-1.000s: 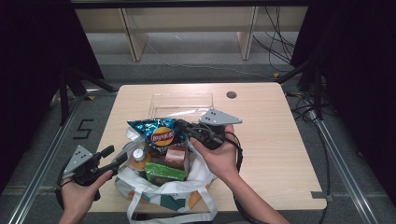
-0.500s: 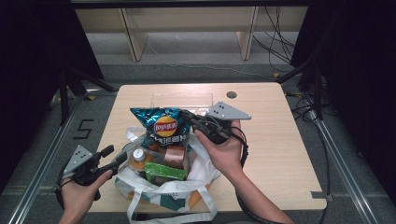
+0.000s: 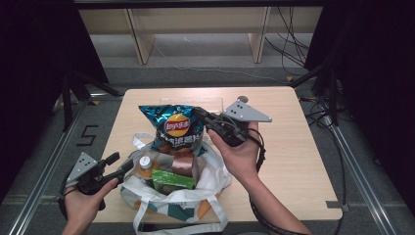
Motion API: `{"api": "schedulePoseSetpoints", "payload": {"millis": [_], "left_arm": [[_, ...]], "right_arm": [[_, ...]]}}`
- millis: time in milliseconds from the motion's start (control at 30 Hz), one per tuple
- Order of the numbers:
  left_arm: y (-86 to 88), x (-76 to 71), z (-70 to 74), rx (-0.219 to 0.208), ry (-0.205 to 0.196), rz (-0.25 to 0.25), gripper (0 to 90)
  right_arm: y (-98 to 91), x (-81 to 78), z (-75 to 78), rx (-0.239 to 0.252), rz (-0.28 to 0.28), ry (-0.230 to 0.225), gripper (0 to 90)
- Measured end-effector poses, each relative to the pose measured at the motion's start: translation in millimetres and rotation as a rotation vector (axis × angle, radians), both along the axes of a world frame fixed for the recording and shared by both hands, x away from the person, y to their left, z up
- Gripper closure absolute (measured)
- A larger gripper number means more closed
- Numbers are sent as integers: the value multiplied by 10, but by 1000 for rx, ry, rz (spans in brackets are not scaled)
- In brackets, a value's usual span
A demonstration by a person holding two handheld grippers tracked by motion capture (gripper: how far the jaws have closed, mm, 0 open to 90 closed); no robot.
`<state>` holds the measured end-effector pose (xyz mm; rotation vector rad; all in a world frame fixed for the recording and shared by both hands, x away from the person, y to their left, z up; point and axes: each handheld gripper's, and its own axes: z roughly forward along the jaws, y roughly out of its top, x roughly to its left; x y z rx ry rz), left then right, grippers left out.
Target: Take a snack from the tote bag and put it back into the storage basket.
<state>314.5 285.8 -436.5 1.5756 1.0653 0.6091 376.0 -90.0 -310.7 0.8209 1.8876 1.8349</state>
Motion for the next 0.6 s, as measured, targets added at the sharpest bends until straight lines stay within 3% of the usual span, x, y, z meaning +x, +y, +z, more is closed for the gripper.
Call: {"api": "schedulePoseSetpoints", "payload": {"millis": [33,100,167,200,267,300,333,400,467,600], "left_arm": [[-3,0,1,-1,0,0,360],[-5,-2,7,2,0,0,360],[-7,4,4,-2,-4,-3,359],[-6,4,3,-1,-3,-3,360],[-7,-4,6,4,6,5,359],[-7,-3,5,4,6,6,359],[-7,-3,5,4,6,6,359],[-9,-3,7,4,6,5,359],[-9,4,3,-3,-2,-1,359],[-6,5,4,-2,-3,-2,359]], "right_arm": [[-8,-11,18,10,-5,9,900],[-38,5,49,-1,-17,-20,900],[-66,-7,82,-4,-19,0,900],[-77,7,87,-9,-23,-21,900],[-103,6,104,0,-36,-30,900],[-103,-3,109,13,-32,-11,900],[-124,2,116,5,-44,-28,900],[-143,-7,128,9,-46,-11,900],[-162,7,138,17,-46,-35,900],[-209,-2,165,28,-65,-30,900]]}}
